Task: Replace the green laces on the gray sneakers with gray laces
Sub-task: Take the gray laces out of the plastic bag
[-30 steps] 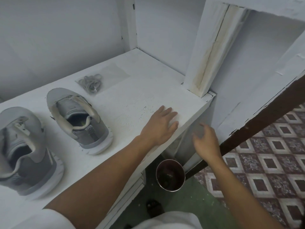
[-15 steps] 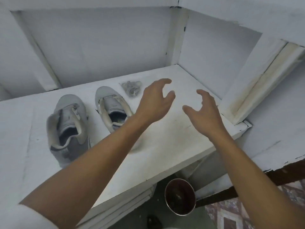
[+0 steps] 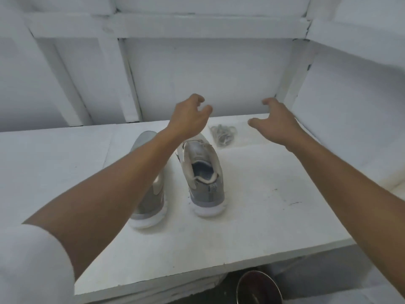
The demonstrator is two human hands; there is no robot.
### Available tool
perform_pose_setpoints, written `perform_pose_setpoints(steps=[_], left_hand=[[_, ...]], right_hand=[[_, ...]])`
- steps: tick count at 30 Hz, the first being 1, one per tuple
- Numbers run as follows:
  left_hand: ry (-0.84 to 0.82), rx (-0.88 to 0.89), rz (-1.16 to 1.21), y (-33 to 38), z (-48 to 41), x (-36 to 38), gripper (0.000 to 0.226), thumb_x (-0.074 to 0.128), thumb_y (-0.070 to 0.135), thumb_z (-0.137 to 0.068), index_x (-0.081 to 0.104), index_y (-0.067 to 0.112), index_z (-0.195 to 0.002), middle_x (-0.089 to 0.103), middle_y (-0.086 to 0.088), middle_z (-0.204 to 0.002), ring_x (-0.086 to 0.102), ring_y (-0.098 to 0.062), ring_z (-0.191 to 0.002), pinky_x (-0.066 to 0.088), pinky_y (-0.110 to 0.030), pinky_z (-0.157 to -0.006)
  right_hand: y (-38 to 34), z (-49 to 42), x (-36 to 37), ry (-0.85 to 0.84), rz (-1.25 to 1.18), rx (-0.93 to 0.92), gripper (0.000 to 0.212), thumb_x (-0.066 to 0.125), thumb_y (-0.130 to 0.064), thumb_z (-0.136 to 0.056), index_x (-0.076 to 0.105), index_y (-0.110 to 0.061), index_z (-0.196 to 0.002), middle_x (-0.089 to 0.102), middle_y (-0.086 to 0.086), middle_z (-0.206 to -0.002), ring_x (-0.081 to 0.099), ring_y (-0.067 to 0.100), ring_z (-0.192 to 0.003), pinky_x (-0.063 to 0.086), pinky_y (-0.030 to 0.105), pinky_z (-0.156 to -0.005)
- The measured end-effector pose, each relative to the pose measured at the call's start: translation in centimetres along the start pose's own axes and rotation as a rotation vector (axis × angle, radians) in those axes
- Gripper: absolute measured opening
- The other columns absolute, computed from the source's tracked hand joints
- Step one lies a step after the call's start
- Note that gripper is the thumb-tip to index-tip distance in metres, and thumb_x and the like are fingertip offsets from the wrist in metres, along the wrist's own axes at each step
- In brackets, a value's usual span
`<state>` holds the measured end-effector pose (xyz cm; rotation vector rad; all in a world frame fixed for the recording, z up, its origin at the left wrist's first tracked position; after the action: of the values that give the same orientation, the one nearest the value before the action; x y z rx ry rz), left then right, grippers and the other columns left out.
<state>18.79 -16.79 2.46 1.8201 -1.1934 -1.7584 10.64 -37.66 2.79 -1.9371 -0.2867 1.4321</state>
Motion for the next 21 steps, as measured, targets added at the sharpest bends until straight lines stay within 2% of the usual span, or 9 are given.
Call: perform_pose_setpoints(steps=[6, 8, 10, 11, 14, 16, 18, 19, 21], left_hand=[[-0.094, -0.105, -0.015, -1.7, -2.6, 2.2, 0.047, 0.048, 0.039, -0.096, 0.048, 0.014, -0.136, 0.055, -0.003, -0.134, 0.052, -0.020, -0.120, 0.038, -0.025, -0.091], [-0.130, -0.125, -0.009, -1.8, -3.5, 3.6, 0.044, 0.049, 0.039, -0.095, 0.052, 0.013, -0.130, 0.057, -0.002, -0.129, 0.053, -0.020, -0.116, 0.040, -0.027, -0.091], [-0.145, -0.145, 0.009, -2.0, -4.6, 4.8, 0.024, 0.050, 0.035, -0.094, 0.058, 0.015, -0.103, 0.057, -0.001, -0.106, 0.053, -0.021, -0.097, 0.041, -0.028, -0.084], [-0.145, -0.155, 0.018, -2.0, -5.0, 5.3, 0.017, 0.050, 0.033, -0.094, 0.052, 0.018, -0.085, 0.051, -0.001, -0.094, 0.049, -0.020, -0.085, 0.039, -0.028, -0.077], [-0.159, -0.182, 0.015, -2.9, -6.3, 6.9, 0.035, 0.051, 0.028, -0.093, 0.033, 0.021, -0.063, 0.036, 0.000, -0.066, 0.036, -0.018, -0.063, 0.031, -0.027, -0.061], [-0.191, -0.190, -0.036, -3.5, -6.8, 7.8, 0.031, 0.052, 0.029, -0.095, 0.041, 0.023, -0.067, 0.041, 0.004, -0.069, 0.044, -0.019, -0.073, 0.037, -0.028, -0.068], [-0.225, -0.207, -0.028, -4.2, -7.3, 8.7, 0.009, 0.054, 0.028, -0.095, 0.058, 0.020, -0.093, 0.054, 0.002, -0.094, 0.050, -0.023, -0.097, 0.041, -0.029, -0.082], [-0.243, -0.218, -0.025, -4.5, -7.5, 9.1, 0.007, 0.055, 0.026, -0.095, 0.058, 0.020, -0.094, 0.053, 0.000, -0.094, 0.051, -0.024, -0.095, 0.042, -0.028, -0.078], [-0.278, -0.267, -0.039, -5.5, -7.9, 10.0, 0.013, 0.055, 0.024, -0.093, 0.052, 0.017, -0.083, 0.047, 0.000, -0.082, 0.048, -0.021, -0.078, 0.039, -0.025, -0.064]], right_hand=[[2.0, -4.0, 2.1, -0.092, 0.069, 0.053, 0.064, 0.063, -0.031, -0.088, 0.036, -0.014, -0.143, 0.038, 0.008, -0.145, 0.044, 0.024, -0.125, 0.035, 0.027, -0.085], [2.9, -5.3, 2.9, -0.134, 0.108, 0.065, 0.063, 0.064, -0.030, -0.087, 0.038, -0.011, -0.142, 0.040, 0.010, -0.143, 0.044, 0.027, -0.125, 0.037, 0.029, -0.086], [3.9, -6.5, 3.7, -0.168, 0.137, 0.087, 0.062, 0.064, -0.029, -0.088, 0.039, -0.009, -0.141, 0.041, 0.011, -0.144, 0.043, 0.027, -0.127, 0.037, 0.030, -0.089], [4.5, -7.0, 4.1, -0.185, 0.148, 0.100, 0.060, 0.063, -0.028, -0.088, 0.040, -0.009, -0.140, 0.041, 0.011, -0.144, 0.043, 0.027, -0.128, 0.037, 0.031, -0.091], [6.4, -8.3, 5.5, -0.233, 0.169, 0.147, 0.058, 0.063, -0.027, -0.090, 0.041, -0.007, -0.140, 0.042, 0.013, -0.144, 0.042, 0.029, -0.129, 0.037, 0.034, -0.098], [7.7, -8.9, 6.5, -0.264, 0.182, 0.170, 0.059, 0.063, -0.026, -0.090, 0.040, -0.006, -0.141, 0.042, 0.014, -0.145, 0.042, 0.031, -0.130, 0.037, 0.035, -0.101], [8.9, -9.3, 7.4, -0.291, 0.198, 0.193, 0.060, 0.063, -0.026, -0.091, 0.039, -0.005, -0.142, 0.042, 0.015, -0.145, 0.042, 0.032, -0.131, 0.036, 0.035, -0.103], [9.4, -9.5, 7.8, -0.304, 0.206, 0.205, 0.060, 0.062, -0.026, -0.092, 0.039, -0.005, -0.142, 0.042, 0.016, -0.145, 0.042, 0.032, -0.131, 0.035, 0.035, -0.103], [10.3, -9.9, 8.4, -0.319, 0.221, 0.218, 0.059, 0.060, -0.026, -0.093, 0.038, -0.004, -0.143, 0.041, 0.016, -0.147, 0.040, 0.032, -0.132, 0.034, 0.034, -0.104]])
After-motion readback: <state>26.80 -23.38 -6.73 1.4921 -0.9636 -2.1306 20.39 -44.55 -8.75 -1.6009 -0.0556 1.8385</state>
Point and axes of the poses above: each hand's wrist, its own z-axis away from the middle knuckle, its own x-axis out of the palm, y = z × x, the point moved 10 cm from there along -z, towards the middle knuckle
